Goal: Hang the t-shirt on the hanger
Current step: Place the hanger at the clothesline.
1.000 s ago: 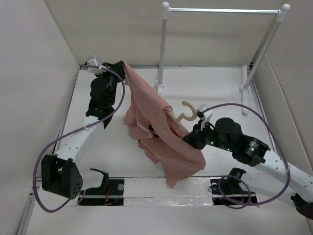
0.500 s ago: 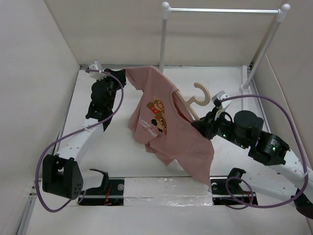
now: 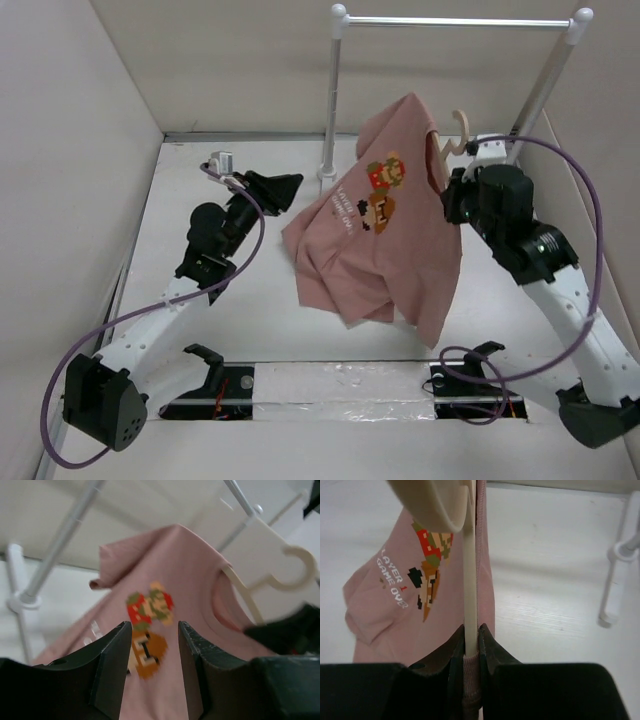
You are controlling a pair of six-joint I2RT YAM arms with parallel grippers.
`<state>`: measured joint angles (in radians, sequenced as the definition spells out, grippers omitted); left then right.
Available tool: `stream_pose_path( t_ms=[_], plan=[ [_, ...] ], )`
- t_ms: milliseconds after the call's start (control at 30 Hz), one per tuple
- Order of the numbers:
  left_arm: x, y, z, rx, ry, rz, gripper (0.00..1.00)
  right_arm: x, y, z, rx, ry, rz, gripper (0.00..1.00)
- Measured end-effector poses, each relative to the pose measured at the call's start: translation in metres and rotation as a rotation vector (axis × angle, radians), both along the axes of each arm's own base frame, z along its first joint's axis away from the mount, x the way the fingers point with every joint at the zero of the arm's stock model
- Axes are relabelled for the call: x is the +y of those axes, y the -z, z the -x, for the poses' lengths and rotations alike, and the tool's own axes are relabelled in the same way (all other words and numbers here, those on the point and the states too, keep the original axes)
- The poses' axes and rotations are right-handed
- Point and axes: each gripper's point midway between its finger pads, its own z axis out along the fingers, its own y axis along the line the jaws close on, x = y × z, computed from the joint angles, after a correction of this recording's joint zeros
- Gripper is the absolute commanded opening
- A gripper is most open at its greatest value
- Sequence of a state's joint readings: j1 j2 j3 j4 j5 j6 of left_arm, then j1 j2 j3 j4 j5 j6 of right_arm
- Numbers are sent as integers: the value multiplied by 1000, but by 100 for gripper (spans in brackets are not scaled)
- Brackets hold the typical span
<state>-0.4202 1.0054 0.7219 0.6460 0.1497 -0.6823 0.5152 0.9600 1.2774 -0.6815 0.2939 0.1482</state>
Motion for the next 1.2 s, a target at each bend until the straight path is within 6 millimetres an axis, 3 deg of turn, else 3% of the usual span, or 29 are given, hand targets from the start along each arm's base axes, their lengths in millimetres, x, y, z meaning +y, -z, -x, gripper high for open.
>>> stream_pose_path(
  t_ms=[133, 233, 333, 433, 667, 800, 933, 1200],
  plan=[
    [-34, 4, 25, -1, 128, -30, 36, -33, 8, -48, 43, 145, 14, 0],
    [-40, 7, 31, -1, 161, -39, 35, -49, 1, -82, 35, 209, -8, 0],
    [-50, 18, 40, 10, 191, -66, 35, -73, -17, -116, 8, 273, -40, 0],
    [-73, 34, 58, 29, 257, -109, 35, -100, -38, -144, -39, 339, -63, 0],
    [-105, 72, 86, 71, 336, -203, 35, -141, -79, -175, -126, 401, -118, 0],
    [-124, 80, 111, 49, 355, -266, 35, -158, -99, -195, -165, 408, -130, 0],
    [-124, 90, 119, 32, 337, -307, 35, -171, -93, -211, -149, 413, -134, 0],
    [-114, 100, 114, 36, 284, -330, 35, -191, -50, -242, -56, 416, -138, 0]
  ],
)
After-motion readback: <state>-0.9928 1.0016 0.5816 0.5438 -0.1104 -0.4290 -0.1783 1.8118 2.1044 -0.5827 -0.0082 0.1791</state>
